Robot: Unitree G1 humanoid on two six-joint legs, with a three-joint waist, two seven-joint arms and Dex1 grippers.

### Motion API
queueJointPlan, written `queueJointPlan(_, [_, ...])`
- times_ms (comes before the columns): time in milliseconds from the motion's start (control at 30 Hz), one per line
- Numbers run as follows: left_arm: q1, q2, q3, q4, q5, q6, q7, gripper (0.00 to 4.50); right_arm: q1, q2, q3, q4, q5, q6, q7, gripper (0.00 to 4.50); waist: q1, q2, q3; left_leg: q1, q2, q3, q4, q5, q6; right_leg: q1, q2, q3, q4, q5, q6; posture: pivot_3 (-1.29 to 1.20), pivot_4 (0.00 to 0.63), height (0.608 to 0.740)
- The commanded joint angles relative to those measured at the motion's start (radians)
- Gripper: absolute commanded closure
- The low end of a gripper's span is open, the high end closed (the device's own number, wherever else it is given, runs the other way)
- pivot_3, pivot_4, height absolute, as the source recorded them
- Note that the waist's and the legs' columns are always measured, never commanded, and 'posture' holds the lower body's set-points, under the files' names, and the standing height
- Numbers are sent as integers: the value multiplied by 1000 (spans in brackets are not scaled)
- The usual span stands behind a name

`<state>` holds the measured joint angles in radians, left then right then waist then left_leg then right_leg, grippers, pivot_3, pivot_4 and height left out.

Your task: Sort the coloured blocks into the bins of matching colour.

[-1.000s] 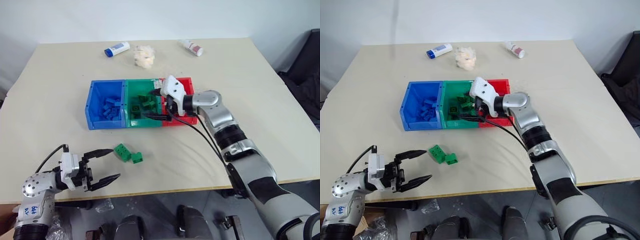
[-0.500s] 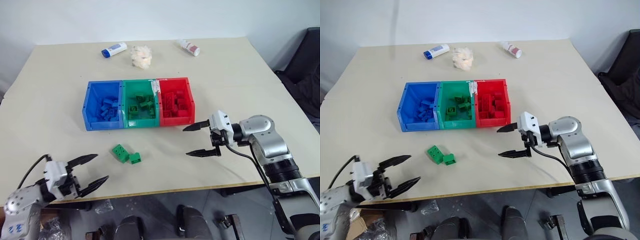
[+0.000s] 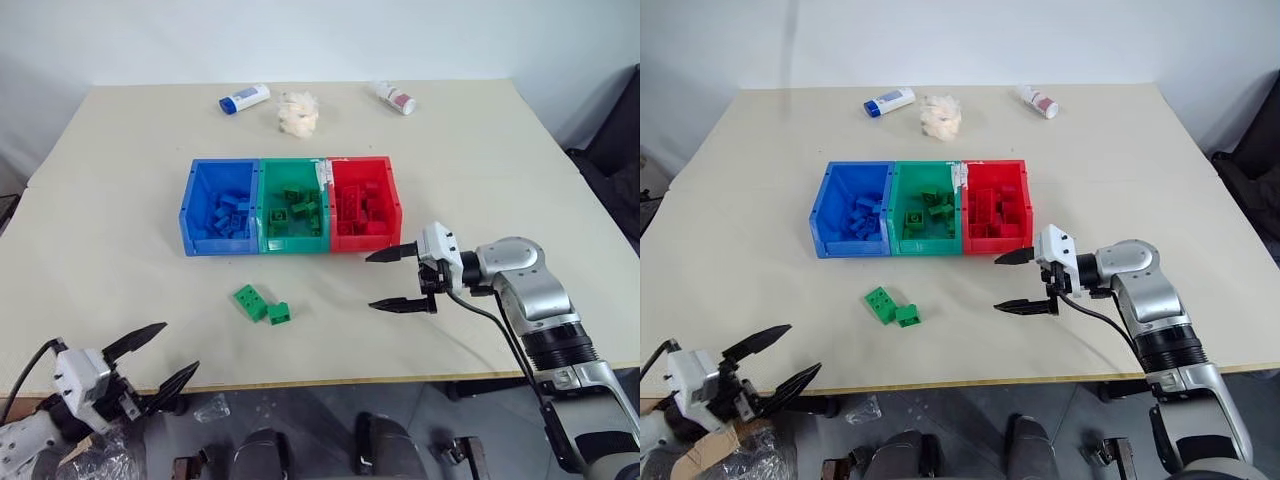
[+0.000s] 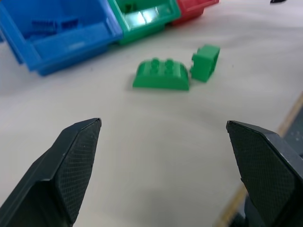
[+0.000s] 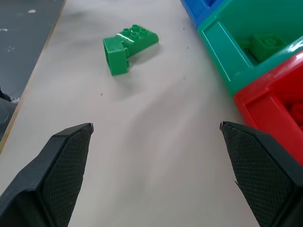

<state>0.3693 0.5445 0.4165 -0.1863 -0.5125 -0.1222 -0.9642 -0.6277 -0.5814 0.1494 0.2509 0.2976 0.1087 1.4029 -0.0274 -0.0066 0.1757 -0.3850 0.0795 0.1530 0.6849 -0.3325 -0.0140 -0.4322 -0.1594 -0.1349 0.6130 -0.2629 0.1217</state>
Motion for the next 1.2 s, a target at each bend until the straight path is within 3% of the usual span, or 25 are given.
queueJointPlan(33, [-69, 2, -70, 13, 45, 4, 14, 0, -13, 14, -10, -21, 6, -16, -16, 7, -1, 0, 0, 0, 0, 0, 0, 0, 0, 0, 0, 0, 0, 0, 0, 0, 150, 740])
queueJointPlan(167, [-260, -19, -193, 182, 143, -41, 9, 0, 9, 36, -10, -49, 1, -17, -53, 7, 0, 1, -1, 0, 0, 0, 0, 0, -1, 0, 1, 0, 1, 0, 0, 0, 150, 740])
queueJointPlan(333, [-424, -30, -257, 409, 209, -118, -6, 0, 36, 41, -19, -89, 3, -9, -93, 7, 0, 1, -1, 0, 2, 1, 0, 1, -1, 0, 4, 0, 0, 1, 0, 0, 150, 740])
queueJointPlan(567, [-564, -51, -324, 589, 275, -182, -1, 0, 65, 37, -24, -120, 6, -3, -139, 7, 10, 6, -3, 4, 2, 0, 0, 2, -2, 5, 4, 1, 0, 1, -1, 0, 150, 740])
queueJointPlan(833, [-633, -63, -397, 643, 326, -154, -9, 0, 85, 31, -24, -150, 8, 7, -171, 7, 33, 12, -7, 10, 2, 1, 0, 2, -2, 8, 4, 2, 2, 1, -1, 0, 150, 740])
queueJointPlan(1067, [-642, -58, -421, 630, 343, -98, 2, 1966, 86, 34, -21, -154, 8, 9, -184, 0, 33, 15, -9, 11, 2, 1, 0, 2, -2, 10, 4, 2, 1, 1, -1, 0, 150, 740])
queueJointPlan(1133, [-639, -54, -426, 610, 348, -64, 21, 2376, 87, 32, -22, -154, 10, 9, -184, 0, 33, 15, -10, 12, 2, 1, 0, 2, -2, 11, 4, 2, 0, 1, -2, 0, 150, 740])
queueJointPlan(1200, [-637, -48, -440, 593, 344, -33, 10, 2376, 89, 30, -23, -151, 10, 7, -182, 0, 28, 16, -10, 15, 2, 0, -1, 2, -1, 13, 4, 2, -1, 1, -2, 0, 150, 740])
